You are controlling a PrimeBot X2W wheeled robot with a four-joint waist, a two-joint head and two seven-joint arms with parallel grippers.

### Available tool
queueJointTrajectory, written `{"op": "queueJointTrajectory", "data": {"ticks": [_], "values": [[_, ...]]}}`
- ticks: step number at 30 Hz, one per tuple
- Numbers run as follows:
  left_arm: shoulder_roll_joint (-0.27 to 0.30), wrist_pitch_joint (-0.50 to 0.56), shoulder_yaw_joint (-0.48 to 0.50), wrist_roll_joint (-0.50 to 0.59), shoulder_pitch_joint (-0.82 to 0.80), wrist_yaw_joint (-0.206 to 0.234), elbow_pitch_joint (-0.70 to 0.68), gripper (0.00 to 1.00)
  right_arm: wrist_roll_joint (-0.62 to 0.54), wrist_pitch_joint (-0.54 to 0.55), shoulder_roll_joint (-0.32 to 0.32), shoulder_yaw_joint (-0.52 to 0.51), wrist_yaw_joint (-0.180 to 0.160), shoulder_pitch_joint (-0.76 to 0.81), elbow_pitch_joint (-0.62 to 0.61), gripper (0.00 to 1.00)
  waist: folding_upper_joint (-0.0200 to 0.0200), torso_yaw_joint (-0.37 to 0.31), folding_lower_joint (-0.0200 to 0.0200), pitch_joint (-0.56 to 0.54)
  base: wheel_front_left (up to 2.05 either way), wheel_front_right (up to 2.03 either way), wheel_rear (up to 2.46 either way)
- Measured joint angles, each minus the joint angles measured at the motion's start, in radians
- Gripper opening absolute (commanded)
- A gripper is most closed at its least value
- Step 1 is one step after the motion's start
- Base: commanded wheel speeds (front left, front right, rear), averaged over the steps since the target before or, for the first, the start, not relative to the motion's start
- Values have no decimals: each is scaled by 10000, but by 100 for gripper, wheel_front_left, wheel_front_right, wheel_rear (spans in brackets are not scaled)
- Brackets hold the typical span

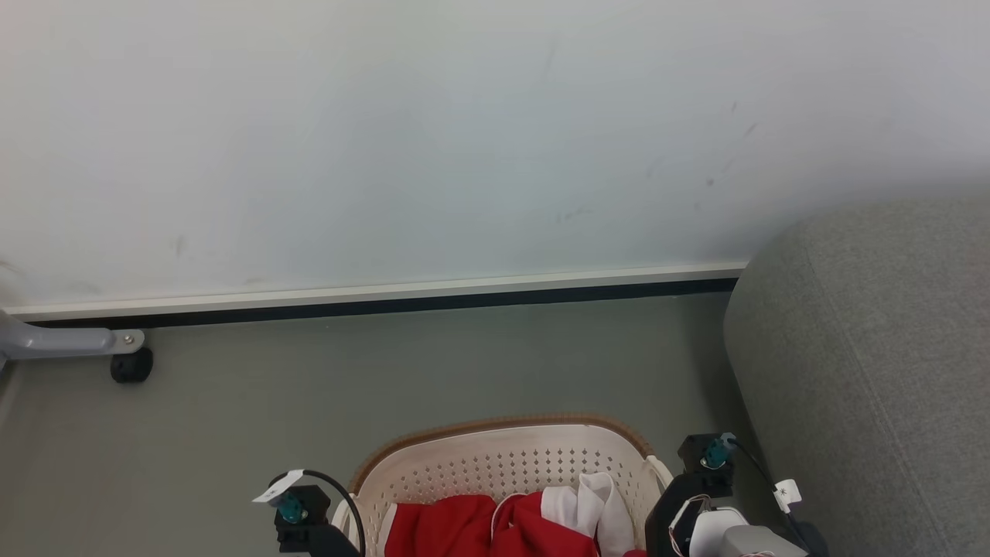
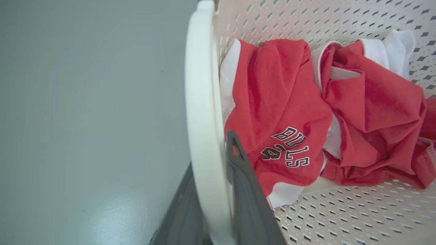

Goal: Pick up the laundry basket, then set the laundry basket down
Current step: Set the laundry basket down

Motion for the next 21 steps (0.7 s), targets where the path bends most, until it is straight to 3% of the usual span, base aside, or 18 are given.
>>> {"op": "queueJointTrajectory", "data": {"ticks": [21], "values": [[148, -675, -33, 2, -1091, 35, -199, 0, 46, -629, -46, 6, -102, -1113, -40, 0, 0, 130, 1, 1743, 0, 0, 0]]}}
